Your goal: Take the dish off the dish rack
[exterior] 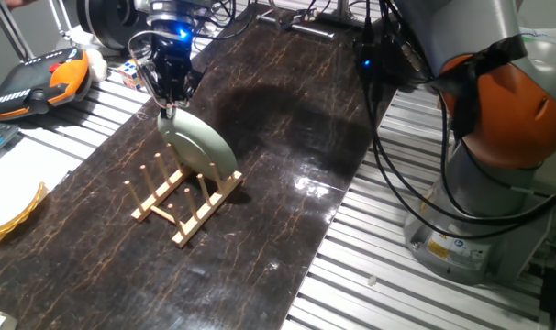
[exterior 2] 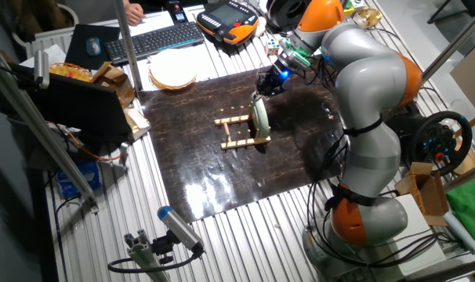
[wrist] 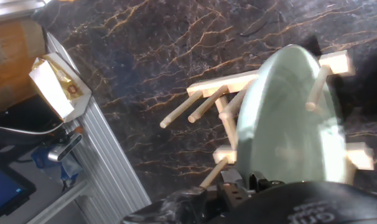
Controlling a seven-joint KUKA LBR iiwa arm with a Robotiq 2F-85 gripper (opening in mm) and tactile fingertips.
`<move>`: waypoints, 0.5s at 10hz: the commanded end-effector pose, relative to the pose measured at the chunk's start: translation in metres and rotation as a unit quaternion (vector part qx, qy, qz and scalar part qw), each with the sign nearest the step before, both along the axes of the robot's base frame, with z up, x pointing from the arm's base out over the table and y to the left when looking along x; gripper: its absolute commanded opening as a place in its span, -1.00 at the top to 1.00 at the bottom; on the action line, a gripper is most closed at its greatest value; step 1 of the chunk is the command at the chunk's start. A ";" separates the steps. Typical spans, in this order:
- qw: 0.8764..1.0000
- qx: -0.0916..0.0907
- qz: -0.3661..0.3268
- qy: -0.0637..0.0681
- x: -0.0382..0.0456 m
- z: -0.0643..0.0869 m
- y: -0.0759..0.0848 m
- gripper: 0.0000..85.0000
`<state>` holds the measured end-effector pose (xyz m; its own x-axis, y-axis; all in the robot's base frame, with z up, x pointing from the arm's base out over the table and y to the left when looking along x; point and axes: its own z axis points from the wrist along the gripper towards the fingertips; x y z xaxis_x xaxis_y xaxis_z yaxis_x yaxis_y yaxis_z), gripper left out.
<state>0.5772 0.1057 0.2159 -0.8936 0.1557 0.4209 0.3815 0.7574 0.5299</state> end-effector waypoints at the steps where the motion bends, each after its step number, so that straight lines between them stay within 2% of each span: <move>1: 1.000 0.000 0.000 0.000 0.0005 0.001 0.000 0.98; 5: 1.000 0.000 0.001 0.001 0.0022 0.001 0.003 0.98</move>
